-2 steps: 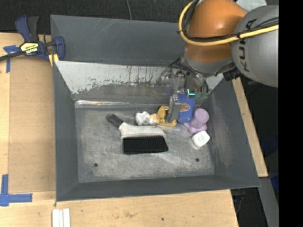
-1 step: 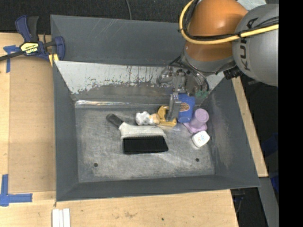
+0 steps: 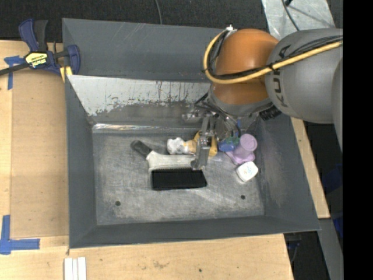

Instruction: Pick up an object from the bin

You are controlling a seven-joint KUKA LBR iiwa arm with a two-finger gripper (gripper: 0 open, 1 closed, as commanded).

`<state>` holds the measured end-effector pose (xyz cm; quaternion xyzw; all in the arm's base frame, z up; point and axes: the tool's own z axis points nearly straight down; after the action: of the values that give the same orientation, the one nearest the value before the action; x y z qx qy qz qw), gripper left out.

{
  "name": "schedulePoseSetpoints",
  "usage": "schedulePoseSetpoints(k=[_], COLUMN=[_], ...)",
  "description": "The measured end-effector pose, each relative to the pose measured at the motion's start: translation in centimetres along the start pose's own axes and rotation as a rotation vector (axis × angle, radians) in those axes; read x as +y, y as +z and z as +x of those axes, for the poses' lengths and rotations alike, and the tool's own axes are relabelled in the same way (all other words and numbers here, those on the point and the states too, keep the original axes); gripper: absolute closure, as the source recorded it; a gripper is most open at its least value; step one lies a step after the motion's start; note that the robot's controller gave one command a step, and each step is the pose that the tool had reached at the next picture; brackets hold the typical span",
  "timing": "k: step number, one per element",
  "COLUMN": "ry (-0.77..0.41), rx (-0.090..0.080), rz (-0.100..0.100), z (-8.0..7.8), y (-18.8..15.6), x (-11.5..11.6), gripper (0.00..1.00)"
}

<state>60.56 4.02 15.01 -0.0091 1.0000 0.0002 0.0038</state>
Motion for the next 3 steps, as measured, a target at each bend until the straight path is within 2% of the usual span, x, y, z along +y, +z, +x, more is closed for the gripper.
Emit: schedulePoseSetpoints(k=[1,2,3], ry=[0.046,-0.056,-0.009], rx=[0.012,0.004,-0.003], rz=[0.0,0.0,-0.003], z=[2.2,3.6,3.8], y=[1.2,1.7,7.5], x=[1.1,2.7,3.5], gripper=[0.0,0.0,0.0])
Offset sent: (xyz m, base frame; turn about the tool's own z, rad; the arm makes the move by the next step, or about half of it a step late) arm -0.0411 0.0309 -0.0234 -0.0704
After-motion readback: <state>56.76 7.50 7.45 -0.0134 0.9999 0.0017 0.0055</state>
